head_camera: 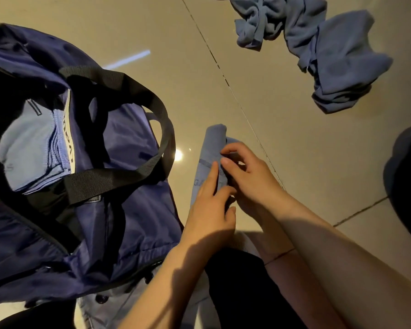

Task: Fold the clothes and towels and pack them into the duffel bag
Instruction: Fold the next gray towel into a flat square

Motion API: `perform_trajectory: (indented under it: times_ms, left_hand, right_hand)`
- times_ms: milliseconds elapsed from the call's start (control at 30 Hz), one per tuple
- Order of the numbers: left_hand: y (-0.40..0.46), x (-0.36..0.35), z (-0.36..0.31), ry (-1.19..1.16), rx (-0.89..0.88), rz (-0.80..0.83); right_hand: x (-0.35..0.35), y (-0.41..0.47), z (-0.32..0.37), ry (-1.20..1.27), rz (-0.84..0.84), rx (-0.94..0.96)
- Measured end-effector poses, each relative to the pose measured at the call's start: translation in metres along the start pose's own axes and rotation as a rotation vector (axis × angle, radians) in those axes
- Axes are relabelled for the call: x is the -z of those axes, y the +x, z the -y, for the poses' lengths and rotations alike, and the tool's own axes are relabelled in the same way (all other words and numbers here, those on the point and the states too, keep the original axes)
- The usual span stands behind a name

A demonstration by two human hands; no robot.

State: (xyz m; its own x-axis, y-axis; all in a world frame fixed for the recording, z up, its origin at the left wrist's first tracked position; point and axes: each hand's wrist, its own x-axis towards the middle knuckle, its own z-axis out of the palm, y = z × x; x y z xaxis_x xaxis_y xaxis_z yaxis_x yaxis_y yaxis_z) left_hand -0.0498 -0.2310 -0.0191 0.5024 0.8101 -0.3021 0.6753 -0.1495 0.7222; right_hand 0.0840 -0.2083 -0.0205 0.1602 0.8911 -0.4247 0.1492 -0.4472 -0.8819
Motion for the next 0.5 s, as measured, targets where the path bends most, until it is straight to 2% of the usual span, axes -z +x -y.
perform_trajectory:
  times_ms: [67,167,267,333,400,500]
  left_hand:
    - [-0.002,0.007,0.003,0.006,-0.06,-0.006]
    - [-0.003,0.018,0.012,-0.016,-0.12,-0.074]
    - [0.004,0.025,0.018,-0.086,0.034,-0.158]
    - [0.017,0.026,0.025,-0.027,0.101,-0.214]
    - [0.032,0.029,0.029,-0.089,0.117,-0.128]
    - [0.054,0.036,0.031,-0.204,0.092,0.18]
  right_hand:
    - [0.005,0.006,0.002,-0.207,0.025,0.057]
    - [0.01,0.01,-0.003,-0.458,-0.04,0.078]
    - [0.008,0.007,-0.014,-0.534,-0.087,0.051]
    - [0.003,0.007,-0.023,-0.475,-0.138,0.003]
    - [0.001,0.006,-0.027,-0.384,-0.201,-0.051]
    - [0.004,0.001,-0.034,-0.423,-0.164,-0.008]
